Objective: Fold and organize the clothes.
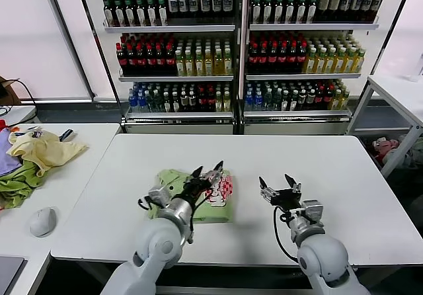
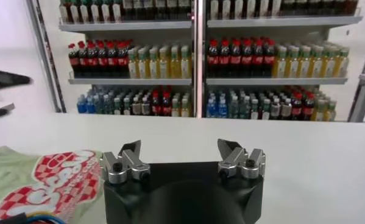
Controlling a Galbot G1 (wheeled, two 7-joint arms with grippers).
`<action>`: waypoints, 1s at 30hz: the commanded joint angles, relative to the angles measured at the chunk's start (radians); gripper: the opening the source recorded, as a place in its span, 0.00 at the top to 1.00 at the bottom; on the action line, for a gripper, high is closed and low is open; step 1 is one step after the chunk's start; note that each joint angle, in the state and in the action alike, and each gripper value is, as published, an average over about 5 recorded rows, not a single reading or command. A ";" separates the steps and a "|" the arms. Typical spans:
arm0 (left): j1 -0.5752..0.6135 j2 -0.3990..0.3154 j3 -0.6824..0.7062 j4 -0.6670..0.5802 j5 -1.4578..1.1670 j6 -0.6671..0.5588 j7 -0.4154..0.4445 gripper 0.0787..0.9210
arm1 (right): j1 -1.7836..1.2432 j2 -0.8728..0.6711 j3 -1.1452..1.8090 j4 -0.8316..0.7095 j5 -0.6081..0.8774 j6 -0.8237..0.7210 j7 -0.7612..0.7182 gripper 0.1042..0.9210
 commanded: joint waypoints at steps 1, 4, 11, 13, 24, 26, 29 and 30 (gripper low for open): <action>0.238 0.107 -0.251 -0.148 0.190 -0.050 0.031 0.13 | 0.203 0.099 -0.200 -0.185 -0.004 -0.027 0.051 0.12; 0.278 0.104 -0.294 -0.160 0.194 -0.058 0.031 0.12 | 0.242 0.134 -0.239 -0.250 -0.010 -0.035 0.065 0.12; 0.328 0.100 -0.324 -0.164 0.209 -0.071 0.033 0.12 | 0.268 0.189 -0.287 -0.360 -0.047 -0.043 0.084 0.12; 0.333 0.097 -0.324 -0.164 0.213 -0.073 0.033 0.12 | 0.273 0.201 -0.295 -0.383 -0.054 -0.050 0.091 0.12; 0.348 0.087 -0.314 -0.169 0.216 -0.073 0.032 0.12 | 0.299 0.208 -0.317 -0.431 -0.058 -0.084 0.123 0.20; 0.350 0.087 -0.313 -0.168 0.216 -0.074 0.032 0.12 | 0.297 0.202 -0.314 -0.430 -0.058 -0.085 0.122 0.27; 0.353 0.089 -0.314 -0.168 0.215 -0.074 0.033 0.12 | 0.295 0.189 -0.307 -0.425 -0.058 -0.085 0.120 0.38; 0.354 0.090 -0.314 -0.167 0.215 -0.074 0.033 0.12 | 0.295 0.184 -0.303 -0.422 -0.058 -0.084 0.118 0.41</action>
